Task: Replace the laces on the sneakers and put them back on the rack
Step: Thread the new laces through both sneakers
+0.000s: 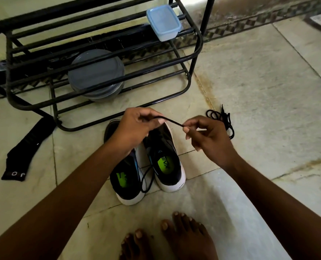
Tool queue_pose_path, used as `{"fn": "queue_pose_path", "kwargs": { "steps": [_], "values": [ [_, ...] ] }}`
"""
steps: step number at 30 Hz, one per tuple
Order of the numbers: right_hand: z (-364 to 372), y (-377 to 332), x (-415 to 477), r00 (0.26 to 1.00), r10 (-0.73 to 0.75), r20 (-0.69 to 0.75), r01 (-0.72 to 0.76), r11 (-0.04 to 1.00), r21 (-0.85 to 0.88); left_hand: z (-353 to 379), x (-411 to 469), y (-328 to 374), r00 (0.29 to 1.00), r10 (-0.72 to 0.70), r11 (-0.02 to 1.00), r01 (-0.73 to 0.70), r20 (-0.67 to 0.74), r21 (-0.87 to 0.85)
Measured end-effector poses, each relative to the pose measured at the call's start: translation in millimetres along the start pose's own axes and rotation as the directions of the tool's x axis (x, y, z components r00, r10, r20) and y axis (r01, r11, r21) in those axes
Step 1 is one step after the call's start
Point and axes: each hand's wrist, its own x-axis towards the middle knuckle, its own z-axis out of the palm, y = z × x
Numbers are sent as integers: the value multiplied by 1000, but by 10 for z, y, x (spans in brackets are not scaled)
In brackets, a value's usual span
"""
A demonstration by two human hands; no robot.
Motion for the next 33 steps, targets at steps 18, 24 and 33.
{"fn": "queue_pose_path", "kwargs": {
  "steps": [18,24,33],
  "values": [
    [49,464,75,998,24,66,3,923,-385,100,-46,-217,990,-125,984,131,-60,117],
    [269,407,202,987,142,77,-136,987,-83,261,-354,-478,984,-170,958,177,-49,227],
    [392,411,299,976,162,143,-119,956,-269,434,-295,-571,952,-247,962,263,-181,71]
  ]
}}
